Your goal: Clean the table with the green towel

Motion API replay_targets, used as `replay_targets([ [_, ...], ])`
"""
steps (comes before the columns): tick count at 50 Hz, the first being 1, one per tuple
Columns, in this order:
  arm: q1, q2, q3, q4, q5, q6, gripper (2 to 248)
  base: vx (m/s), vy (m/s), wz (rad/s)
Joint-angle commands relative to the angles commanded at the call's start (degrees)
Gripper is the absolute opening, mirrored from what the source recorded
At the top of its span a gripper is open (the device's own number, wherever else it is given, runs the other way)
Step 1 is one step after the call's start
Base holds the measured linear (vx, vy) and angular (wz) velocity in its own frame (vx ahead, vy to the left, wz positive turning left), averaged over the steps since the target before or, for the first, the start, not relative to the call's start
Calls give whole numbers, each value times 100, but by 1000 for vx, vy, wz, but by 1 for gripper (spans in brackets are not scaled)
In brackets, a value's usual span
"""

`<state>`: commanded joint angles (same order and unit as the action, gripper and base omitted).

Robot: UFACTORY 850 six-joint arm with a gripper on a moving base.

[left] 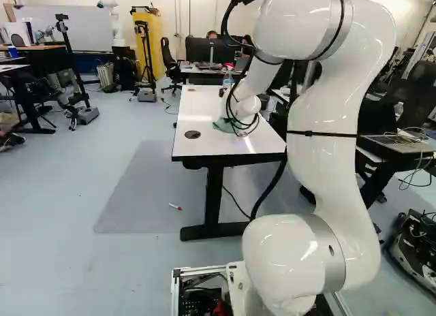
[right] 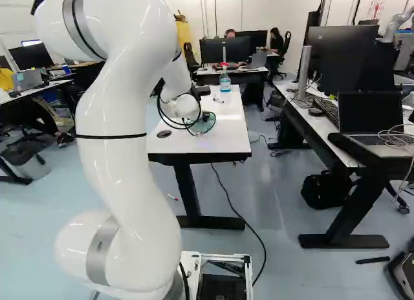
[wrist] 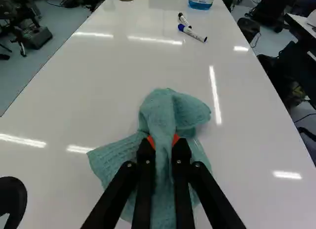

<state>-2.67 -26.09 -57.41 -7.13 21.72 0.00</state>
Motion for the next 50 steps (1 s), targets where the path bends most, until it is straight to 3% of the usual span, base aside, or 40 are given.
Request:
replay_targets([
  [34, 173, 551, 190, 0, -1277, 0, 44, 0, 0, 0],
  [50, 261, 935, 491, 0, -1931, 0, 44, 0, 0, 0],
])
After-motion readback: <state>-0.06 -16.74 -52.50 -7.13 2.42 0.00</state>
